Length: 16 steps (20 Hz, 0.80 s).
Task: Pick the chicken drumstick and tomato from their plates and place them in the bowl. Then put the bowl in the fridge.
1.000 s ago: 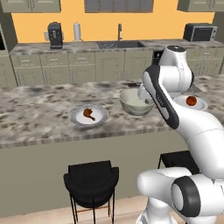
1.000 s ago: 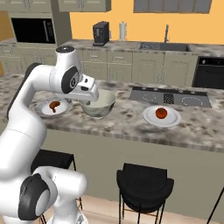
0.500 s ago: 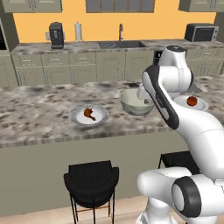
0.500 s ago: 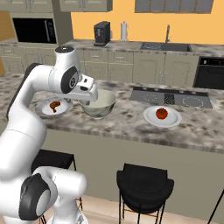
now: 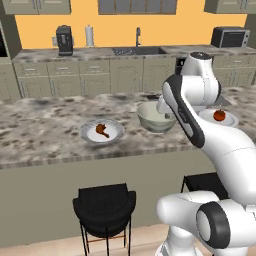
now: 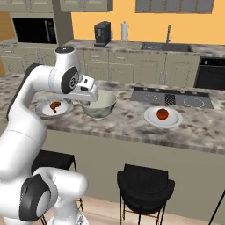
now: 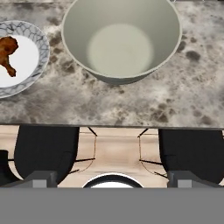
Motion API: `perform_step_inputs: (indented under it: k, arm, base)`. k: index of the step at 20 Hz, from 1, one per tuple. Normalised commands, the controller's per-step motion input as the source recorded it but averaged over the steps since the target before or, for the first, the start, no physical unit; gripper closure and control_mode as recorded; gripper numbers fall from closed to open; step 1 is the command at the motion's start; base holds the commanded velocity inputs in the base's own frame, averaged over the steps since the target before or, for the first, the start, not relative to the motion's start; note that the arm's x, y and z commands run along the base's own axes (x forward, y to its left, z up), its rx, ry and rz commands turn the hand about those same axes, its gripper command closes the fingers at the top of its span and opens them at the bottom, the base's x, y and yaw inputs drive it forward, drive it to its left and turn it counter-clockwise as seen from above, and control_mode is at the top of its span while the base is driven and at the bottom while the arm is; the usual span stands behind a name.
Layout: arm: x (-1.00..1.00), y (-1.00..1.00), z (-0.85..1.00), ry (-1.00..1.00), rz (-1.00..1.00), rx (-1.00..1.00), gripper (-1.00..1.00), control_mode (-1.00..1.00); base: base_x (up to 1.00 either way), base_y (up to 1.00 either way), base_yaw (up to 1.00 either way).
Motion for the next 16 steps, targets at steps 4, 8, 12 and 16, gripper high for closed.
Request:
perform_step_inputs:
  k: [4,8,12,16]
  arm:
    - [0.0,0.0,0.0,0.0,0.0,0.0,-1.0,-1.0]
    - [0.0,0.0,0.0,0.0,0.0,0.0,-1.0,-1.0]
    - [0.0,0.0,0.0,0.0,0.0,0.0,-1.0,-1.0]
    - [-0.16,0.15,0.0,-0.01,0.03,-0.03,-1.0,-1.0]
  base:
    - [0.0,0.0,0.0]
    - [0.0,0.0,0.0]
    - [0.0,0.0,0.0]
    - [0.0,0.0,0.0]
